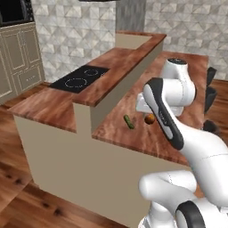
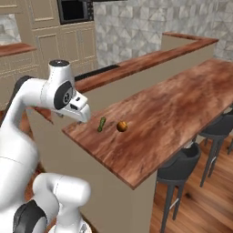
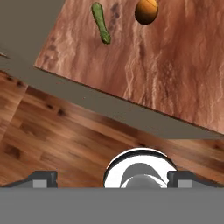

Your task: Open the fridge, remove the orange, squash, and chicken drumstick, and place them on any counter.

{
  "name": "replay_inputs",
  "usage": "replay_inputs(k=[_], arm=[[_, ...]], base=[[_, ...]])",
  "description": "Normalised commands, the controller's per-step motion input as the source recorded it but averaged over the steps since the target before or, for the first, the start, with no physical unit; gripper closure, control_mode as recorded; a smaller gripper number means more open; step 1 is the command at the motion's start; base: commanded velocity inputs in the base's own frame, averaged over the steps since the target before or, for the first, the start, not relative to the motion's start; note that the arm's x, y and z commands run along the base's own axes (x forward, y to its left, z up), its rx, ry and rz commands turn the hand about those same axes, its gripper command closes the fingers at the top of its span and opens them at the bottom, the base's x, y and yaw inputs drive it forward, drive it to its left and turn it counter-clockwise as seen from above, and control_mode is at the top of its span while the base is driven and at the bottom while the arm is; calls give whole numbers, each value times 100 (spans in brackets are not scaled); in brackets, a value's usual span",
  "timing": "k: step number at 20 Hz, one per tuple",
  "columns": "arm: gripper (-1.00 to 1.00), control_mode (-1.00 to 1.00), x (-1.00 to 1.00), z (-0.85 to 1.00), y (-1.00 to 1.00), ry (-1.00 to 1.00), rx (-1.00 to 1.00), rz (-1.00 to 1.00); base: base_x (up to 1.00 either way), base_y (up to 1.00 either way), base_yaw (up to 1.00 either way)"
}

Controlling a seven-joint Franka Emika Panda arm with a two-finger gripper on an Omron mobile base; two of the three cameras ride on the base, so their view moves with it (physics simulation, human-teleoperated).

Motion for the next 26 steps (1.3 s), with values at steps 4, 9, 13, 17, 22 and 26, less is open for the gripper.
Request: replay_inputs(k=[4, 9, 13, 17, 22, 26], arm=[[-100, 100, 0, 0, 0, 0, 0, 0], [-100, 100, 0, 0, 0, 0, 0, 0], [-100, 100, 0, 0, 0, 0, 0, 0], [-100, 100, 0, 0, 0, 0, 0, 0], [-100, 100, 0, 0, 0, 0, 0, 0], [-100, 100, 0, 0, 0, 0, 0, 0]], base=[[-23, 18, 85], [0, 27, 99], [0, 27, 96], [6, 19, 90], [34, 4, 83], [56, 0, 76]])
